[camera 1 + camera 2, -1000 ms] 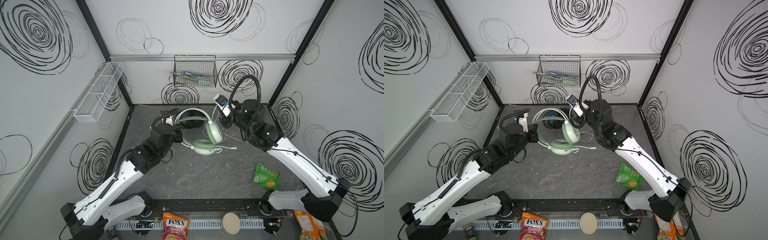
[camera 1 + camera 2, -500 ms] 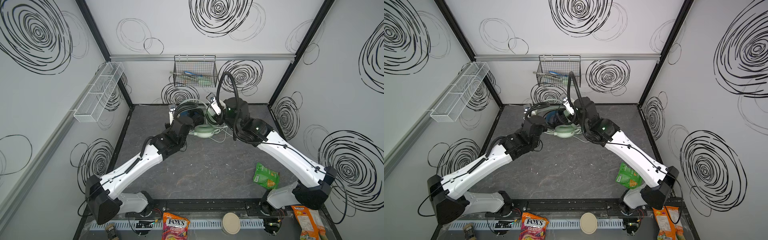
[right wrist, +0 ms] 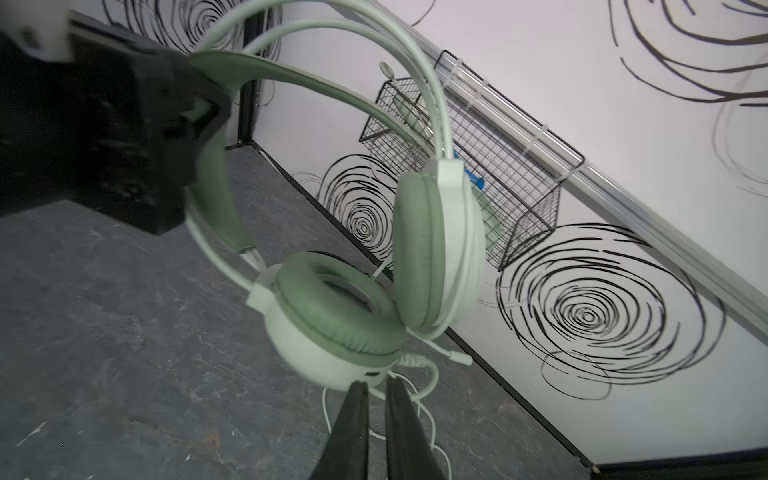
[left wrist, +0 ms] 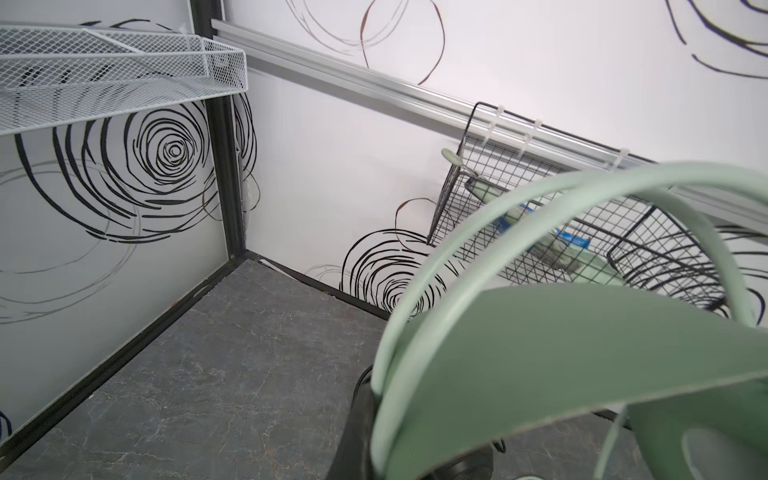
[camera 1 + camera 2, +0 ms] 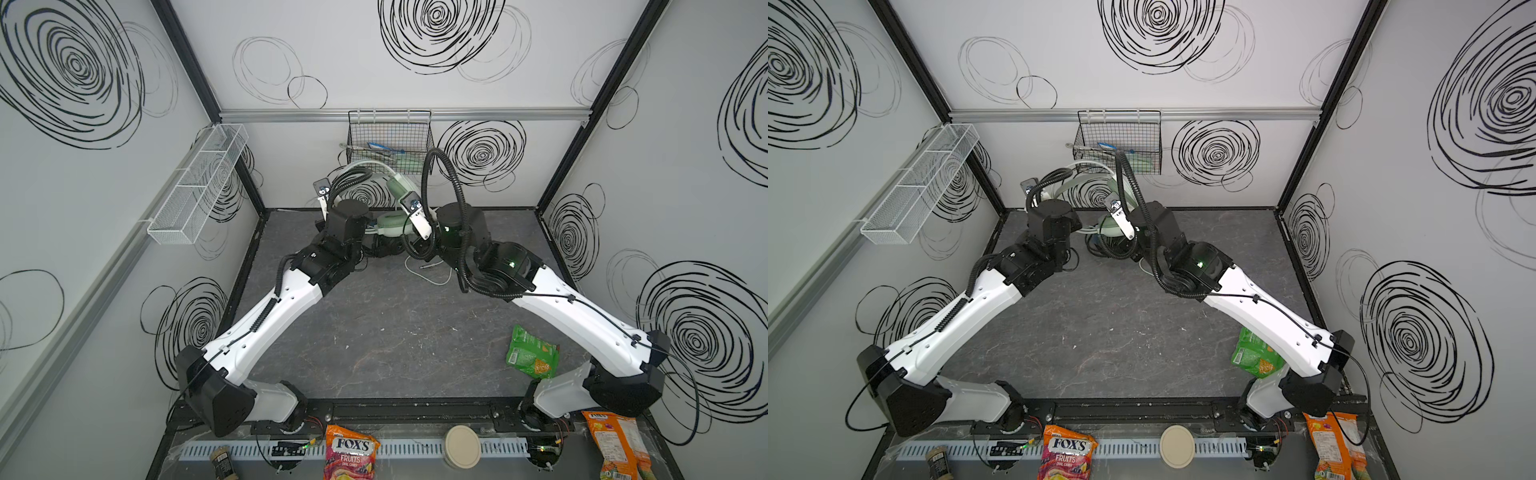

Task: Wrap the headphones
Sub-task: 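Bring both grippers together at the headset, wrapping cable around the headband, then raise the headset with the left gripper while the right releases cable and withdraws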

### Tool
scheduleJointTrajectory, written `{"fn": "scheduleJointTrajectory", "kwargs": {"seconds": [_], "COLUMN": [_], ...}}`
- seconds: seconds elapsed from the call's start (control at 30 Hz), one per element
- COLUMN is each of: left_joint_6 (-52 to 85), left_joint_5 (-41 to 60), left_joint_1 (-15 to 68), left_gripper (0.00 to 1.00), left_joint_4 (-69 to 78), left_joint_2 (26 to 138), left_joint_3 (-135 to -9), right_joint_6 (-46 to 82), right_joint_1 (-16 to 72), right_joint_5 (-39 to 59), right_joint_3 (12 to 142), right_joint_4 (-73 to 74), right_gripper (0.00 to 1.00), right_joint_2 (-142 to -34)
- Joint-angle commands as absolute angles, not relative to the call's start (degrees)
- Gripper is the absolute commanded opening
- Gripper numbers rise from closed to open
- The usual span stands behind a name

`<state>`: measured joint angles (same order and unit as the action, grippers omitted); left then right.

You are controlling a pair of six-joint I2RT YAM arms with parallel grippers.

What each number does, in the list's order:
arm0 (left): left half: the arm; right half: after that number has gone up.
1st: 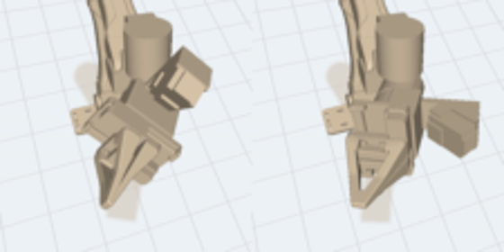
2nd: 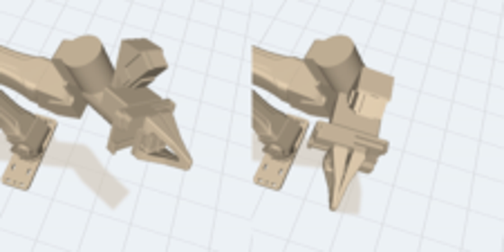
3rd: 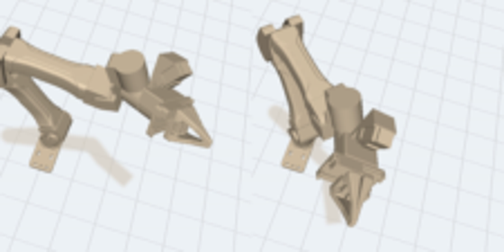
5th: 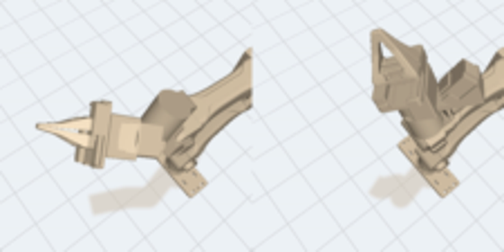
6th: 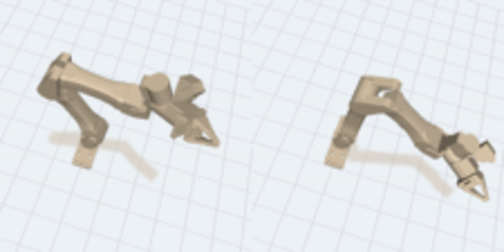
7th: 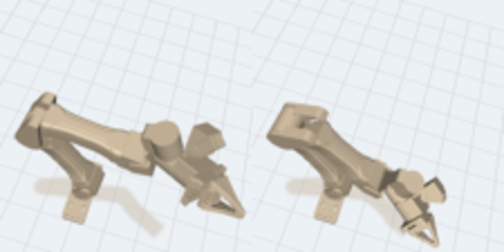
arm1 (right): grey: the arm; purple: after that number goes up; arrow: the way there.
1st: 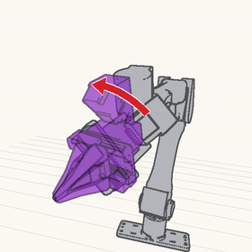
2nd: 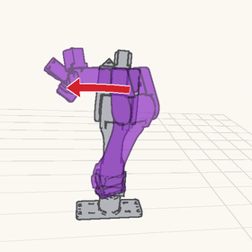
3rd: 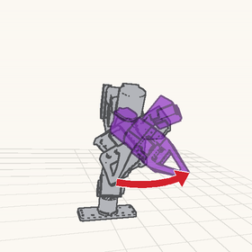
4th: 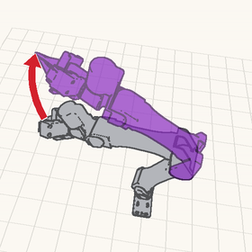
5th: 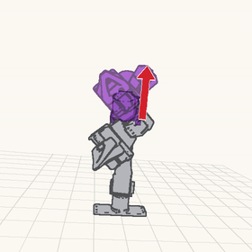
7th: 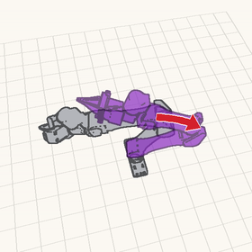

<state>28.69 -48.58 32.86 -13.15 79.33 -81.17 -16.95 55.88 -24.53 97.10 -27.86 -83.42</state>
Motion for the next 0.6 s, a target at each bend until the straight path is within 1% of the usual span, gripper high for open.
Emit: {"fn": "scheduleJointTrajectory", "kwargs": {"seconds": [0.0,0.1,0.17,0.27,0.33,0.37,0.4,0.43,0.5,0.53,0.57], "left_joint_6": [33.9,38.1,39.3,39.1,38.4,38.5,38.6,38.8,39.0,38.8,38.9], "left_joint_5": [-45.7,-41.6,-39.1,-37.8,-34.6,-32.9,-30.5,-27.3,-22.1,-19.2,-17.5], "left_joint_1": [32.5,31.0,30.1,28.9,27.0,25.9,24.4,22.8,20.1,18.8,17.9], "left_gripper": [0.00,0.00,0.00,0.00,0.00,0.00,0.00,0.00,0.00,0.00,0.00], "left_joint_4": [-5.3,-5.4,-4.6,-3.8,-3.3,-3.4,-3.8,-4.9,-7.4,-8.2,-9.3], "left_joint_2": [79.8,79.9,79.7,78.6,77.1,76.2,75.5,75.2,74.2,73.6,73.1], "left_joint_3": [-84.5,-84.6,-84.4,-84.1,-83.1,-82.5,-82.0,-82.1,-82.3,-82.2,-82.3], "right_joint_6": [-13.9,-12.6,-12.2,-12.5,-12.6,-11.9,-10.6,-8.7,-3.9,-1.9,0.0], "right_joint_1": [56.9,57.0,57.0,56.6,55.2,53.8,51.5,48.6,42.6,39.7,37.2], "right_joint_5": [-18.5,-14.7,-14.8,-18.0,-21.7,-21.9,-20.5,-17.7,-11.2,-7.6,-4.8], "right_joint_3": [96.6,96.6,96.5,96.5,95.8,95.7,95.5,95.1,92.6,90.1,87.7], "right_joint_4": [-25.1,-23.4,-22.9,-23.2,-23.3,-23.6,-24.0,-24.3,-22.6,-21.2,-19.9], "right_gripper": [0.16,0.16,0.16,0.15,0.15,0.20,0.27,0.38,0.67,0.79,0.86], "right_joint_2": [-81.4,-80.9,-80.5,-79.5,-78.1,-77.4,-76.6,-75.5,-72.5,-70.5,-68.7]}}
